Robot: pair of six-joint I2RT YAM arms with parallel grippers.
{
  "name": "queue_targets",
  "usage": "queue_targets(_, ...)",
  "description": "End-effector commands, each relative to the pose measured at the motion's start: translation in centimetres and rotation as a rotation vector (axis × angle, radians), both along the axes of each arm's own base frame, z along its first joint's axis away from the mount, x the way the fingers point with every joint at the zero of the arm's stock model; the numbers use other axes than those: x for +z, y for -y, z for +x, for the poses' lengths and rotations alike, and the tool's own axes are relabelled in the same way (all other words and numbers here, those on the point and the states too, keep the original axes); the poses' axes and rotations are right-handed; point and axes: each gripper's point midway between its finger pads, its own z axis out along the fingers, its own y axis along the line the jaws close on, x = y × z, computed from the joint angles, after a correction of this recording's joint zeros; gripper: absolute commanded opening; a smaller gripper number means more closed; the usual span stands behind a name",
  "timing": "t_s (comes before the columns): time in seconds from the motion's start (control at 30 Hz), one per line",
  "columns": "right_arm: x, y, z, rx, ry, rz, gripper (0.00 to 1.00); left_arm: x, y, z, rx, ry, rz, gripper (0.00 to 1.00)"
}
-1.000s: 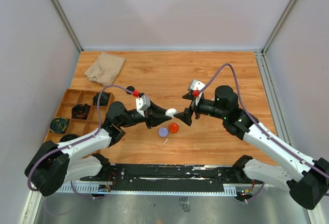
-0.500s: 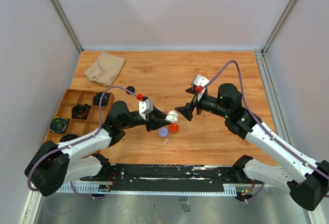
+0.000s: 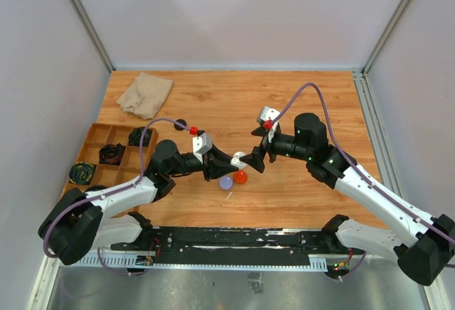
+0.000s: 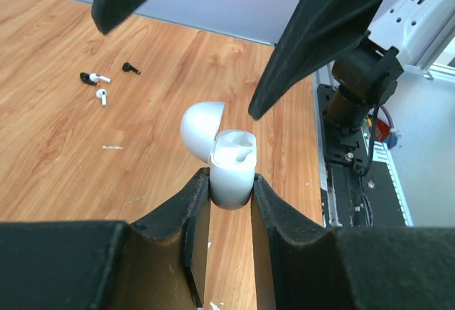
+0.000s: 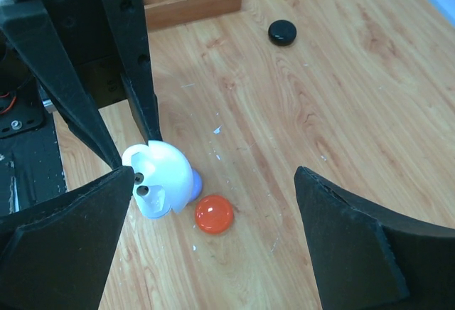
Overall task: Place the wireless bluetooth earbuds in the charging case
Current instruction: Open the charging case.
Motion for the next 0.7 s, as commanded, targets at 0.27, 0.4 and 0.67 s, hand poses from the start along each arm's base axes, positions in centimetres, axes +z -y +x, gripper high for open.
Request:
queue_targets(0.27, 0.7, 0.0, 0.6, -0.024, 0.014, -0.01, 0.96, 1.4, -0.2, -1.1, -0.046, 0.086, -0.049, 0.0)
queue_targets(0.4, 0.8, 0.1, 0.9, -0.04, 0.007, -0.011, 0.96, 1.2, -0.5, -1.3, -0.048, 0.127, -0.043, 0.0)
queue_targets(0.67, 1.4, -0.3, 0.4, -0.007, -0.009, -0.002, 0.96, 1.0, -0.8, -0.9, -0.016, 0.166, -0.036, 0.0)
